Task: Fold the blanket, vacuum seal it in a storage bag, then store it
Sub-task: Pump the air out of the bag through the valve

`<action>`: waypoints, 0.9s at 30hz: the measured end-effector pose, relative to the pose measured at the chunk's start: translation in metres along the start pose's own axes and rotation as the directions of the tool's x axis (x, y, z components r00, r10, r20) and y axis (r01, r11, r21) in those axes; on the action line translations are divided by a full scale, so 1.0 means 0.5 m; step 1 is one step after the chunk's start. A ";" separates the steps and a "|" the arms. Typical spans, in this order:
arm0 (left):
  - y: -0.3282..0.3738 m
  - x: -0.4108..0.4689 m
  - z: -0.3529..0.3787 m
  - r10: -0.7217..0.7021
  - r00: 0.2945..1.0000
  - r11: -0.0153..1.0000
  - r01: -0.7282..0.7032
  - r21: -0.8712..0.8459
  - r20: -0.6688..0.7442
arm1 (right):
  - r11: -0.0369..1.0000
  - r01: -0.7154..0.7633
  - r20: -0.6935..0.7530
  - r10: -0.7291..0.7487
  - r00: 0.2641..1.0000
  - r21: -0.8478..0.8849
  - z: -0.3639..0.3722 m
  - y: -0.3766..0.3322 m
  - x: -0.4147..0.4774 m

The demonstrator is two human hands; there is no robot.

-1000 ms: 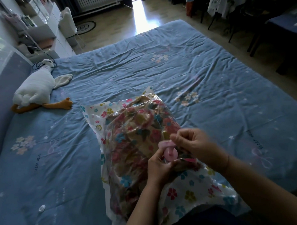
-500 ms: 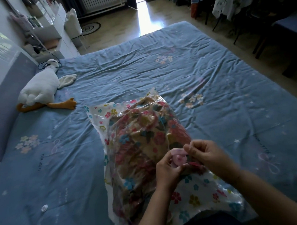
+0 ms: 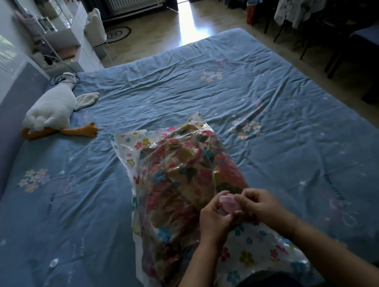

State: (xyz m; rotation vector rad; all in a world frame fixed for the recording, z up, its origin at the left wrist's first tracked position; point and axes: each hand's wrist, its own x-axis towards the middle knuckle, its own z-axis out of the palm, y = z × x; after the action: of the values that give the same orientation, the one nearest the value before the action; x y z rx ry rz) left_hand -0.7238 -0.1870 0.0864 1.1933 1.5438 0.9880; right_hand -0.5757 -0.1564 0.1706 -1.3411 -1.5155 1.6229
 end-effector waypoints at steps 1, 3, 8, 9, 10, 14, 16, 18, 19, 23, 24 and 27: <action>-0.003 -0.001 0.002 -0.012 1.000 1.000 0.012 -0.005 -0.003 | 0.997 -0.048 0.004 0.048 0.999 -0.062 0.004 0.016 0.006; 0.000 -0.001 0.000 -0.024 0.999 0.999 0.023 -0.046 -0.023 | 0.993 -0.023 0.004 0.024 1.000 -0.118 0.005 0.011 0.010; 0.020 0.002 -0.014 0.031 0.999 0.999 -0.031 -0.039 -0.011 | 0.937 0.260 0.000 -0.267 0.964 0.235 -0.018 -0.109 -0.018; 0.017 0.002 -0.014 0.025 1.000 0.999 -0.026 -0.038 -0.012 | 0.923 0.267 0.009 -0.280 0.960 0.276 -0.022 -0.111 -0.019; 0.018 0.000 -0.014 0.024 1.000 0.999 -0.024 -0.032 -0.017 | 0.932 0.251 0.026 -0.266 0.964 0.263 -0.021 -0.104 -0.017; 0.010 -0.003 -0.004 0.015 1.000 1.000 -0.015 0.010 -0.002 | 0.996 0.021 -0.006 -0.021 1.000 -0.091 0.000 -0.005 0.003; 0.014 -0.005 -0.004 -0.004 1.000 1.000 0.004 -0.012 -0.004 | 0.979 -0.012 -0.039 0.004 0.999 -0.205 0.004 0.014 0.008; 0.012 0.002 -0.007 0.000 1.000 0.999 -0.001 -0.041 -0.023 | 0.980 0.080 -0.039 -0.089 0.995 -0.181 0.001 -0.026 0.000; 0.014 0.005 -0.009 0.004 1.000 0.999 -0.005 -0.051 -0.024 | 0.984 0.144 -0.035 -0.148 0.988 -0.104 -0.003 -0.057 -0.007; 0.023 0.007 -0.017 0.004 1.000 0.997 -0.004 -0.076 -0.002 | 0.888 0.249 0.061 -0.294 0.954 0.386 -0.027 -0.146 -0.034; 0.020 0.006 -0.016 0.003 1.000 0.998 -0.002 -0.069 0.002 | 0.863 0.230 0.092 -0.301 0.949 0.450 -0.029 -0.143 -0.035; 0.020 0.004 -0.013 0.006 1.000 0.999 -0.006 -0.038 0.000 | 0.954 0.115 0.085 -0.143 0.986 0.277 -0.019 -0.073 -0.016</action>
State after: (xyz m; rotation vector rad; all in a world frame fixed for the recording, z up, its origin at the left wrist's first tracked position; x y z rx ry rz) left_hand -0.7280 -0.1834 0.0972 1.1722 1.5151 1.0169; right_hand -0.5728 -0.1514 0.2088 -1.0028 -1.3484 1.7648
